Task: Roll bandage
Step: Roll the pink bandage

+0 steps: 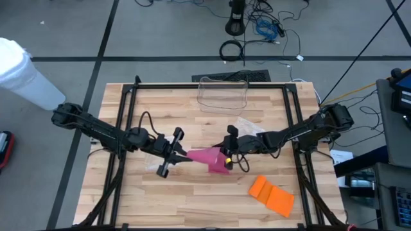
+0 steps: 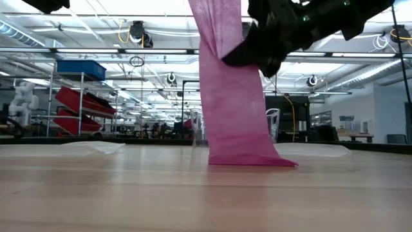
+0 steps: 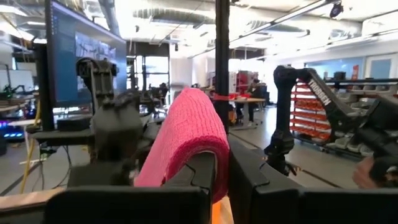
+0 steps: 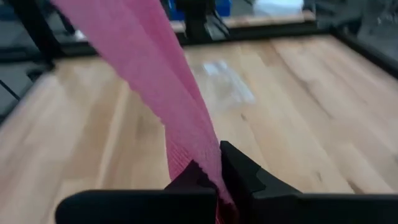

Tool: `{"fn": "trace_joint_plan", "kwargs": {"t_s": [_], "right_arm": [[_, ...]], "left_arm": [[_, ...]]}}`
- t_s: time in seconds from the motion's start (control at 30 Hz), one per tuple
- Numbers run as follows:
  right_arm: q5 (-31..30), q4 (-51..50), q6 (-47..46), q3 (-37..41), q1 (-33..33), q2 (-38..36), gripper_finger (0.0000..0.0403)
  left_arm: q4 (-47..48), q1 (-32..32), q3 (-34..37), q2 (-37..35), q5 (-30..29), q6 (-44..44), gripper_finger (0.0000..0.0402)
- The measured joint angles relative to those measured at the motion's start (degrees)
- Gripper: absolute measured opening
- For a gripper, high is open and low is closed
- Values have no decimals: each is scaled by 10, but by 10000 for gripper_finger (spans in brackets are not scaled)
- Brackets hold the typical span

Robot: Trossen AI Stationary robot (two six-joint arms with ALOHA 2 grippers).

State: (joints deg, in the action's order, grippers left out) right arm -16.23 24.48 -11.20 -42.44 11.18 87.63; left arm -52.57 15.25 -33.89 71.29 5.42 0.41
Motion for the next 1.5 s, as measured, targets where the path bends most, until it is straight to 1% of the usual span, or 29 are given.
{"fn": "trace_joint_plan", "kwargs": {"t_s": [0.1,0.2,0.4,0.53,0.63,0.7,0.8,0.87,0.93,1.07,1.1,1.23,1.3,1.43,1.5], "right_arm": [[-1,33,34,1,17,-10,12],[-1,41,63,1,37,-22,39],[-5,41,74,2,60,-49,129],[-4,44,76,2,63,-77,189],[-5,48,79,2,63,-99,217],[-7,56,98,2,63,-107,221],[-32,71,130,1,63,-109,205],[-34,80,148,1,59,-109,178],[-34,82,156,1,56,-109,135],[-30,82,195,1,53,-108,28],[-30,83,209,1,53,-107,15],[-44,86,210,1,49,-102,2],[-63,73,175,0,40,-102,1],[-62,8,99,0,16,-100,0],[-61,-17,72,0,8,-90,0]], "left_arm": [[17,-6,0,0,-14,1,25],[21,-9,0,0,-24,3,25],[27,-10,-1,-1,-27,4,25],[33,-10,-1,-1,-43,5,25],[42,-12,-1,-1,-57,5,25],[42,-14,-1,-1,-57,4,25],[43,-14,-1,-1,-59,0,25],[43,-14,-1,-1,-64,-4,25],[45,-14,-1,-1,-72,-16,25],[47,-14,-1,-1,-75,-19,25],[47,-14,-1,-1,-75,-21,25],[46,-14,-1,-1,-65,-29,25],[43,-14,-1,-1,-35,-28,25],[39,-13,-12,-1,32,-29,25],[35,-8,-16,-1,47,-27,25]]}}
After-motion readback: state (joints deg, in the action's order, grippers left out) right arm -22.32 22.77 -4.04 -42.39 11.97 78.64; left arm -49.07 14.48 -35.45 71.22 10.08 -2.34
